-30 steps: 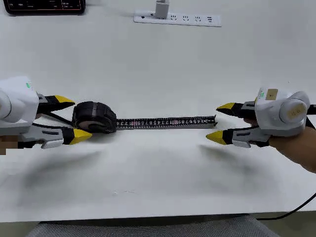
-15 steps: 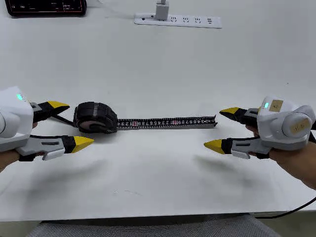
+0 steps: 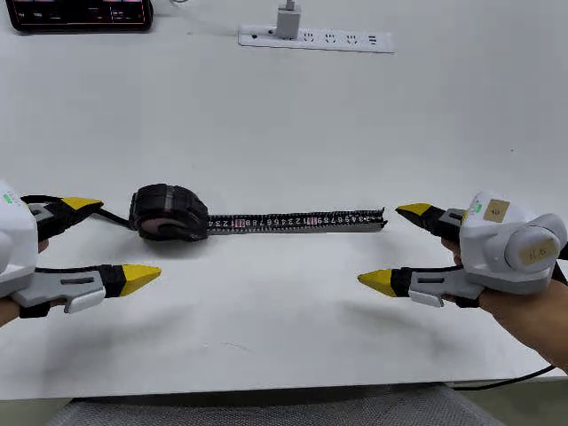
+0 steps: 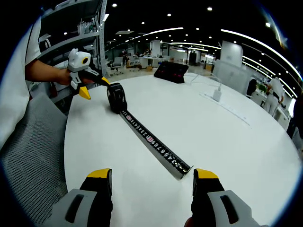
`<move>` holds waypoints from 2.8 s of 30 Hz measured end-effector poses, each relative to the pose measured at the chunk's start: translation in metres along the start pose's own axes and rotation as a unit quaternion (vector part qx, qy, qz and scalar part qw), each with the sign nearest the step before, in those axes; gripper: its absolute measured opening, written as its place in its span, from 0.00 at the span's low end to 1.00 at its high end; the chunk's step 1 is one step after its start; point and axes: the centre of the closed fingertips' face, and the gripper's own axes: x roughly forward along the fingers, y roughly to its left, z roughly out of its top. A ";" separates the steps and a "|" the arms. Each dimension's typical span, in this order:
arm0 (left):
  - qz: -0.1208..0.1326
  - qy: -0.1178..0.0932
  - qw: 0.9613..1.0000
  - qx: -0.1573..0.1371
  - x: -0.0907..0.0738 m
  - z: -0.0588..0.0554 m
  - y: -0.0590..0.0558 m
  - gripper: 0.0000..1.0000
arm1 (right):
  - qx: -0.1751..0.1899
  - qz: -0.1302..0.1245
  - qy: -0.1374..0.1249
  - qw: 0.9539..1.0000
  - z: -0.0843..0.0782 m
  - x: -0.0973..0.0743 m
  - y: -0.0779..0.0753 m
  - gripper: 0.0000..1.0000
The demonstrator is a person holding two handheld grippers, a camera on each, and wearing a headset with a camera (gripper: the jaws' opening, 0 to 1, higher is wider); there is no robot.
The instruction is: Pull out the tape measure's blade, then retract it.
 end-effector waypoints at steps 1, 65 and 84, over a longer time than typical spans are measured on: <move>0.000 0.000 1.000 -0.003 -0.001 -0.001 -0.002 0.69 | 0.002 0.000 -0.001 1.000 0.000 -0.001 0.002 0.69; 0.000 -0.021 0.998 -0.061 -0.014 -0.036 -0.043 0.81 | 0.055 -0.007 -0.018 0.998 -0.028 -0.015 0.046 0.90; 0.018 -0.022 0.997 -0.070 -0.007 -0.026 -0.038 0.79 | 0.050 -0.008 -0.015 0.999 -0.027 -0.014 0.044 0.89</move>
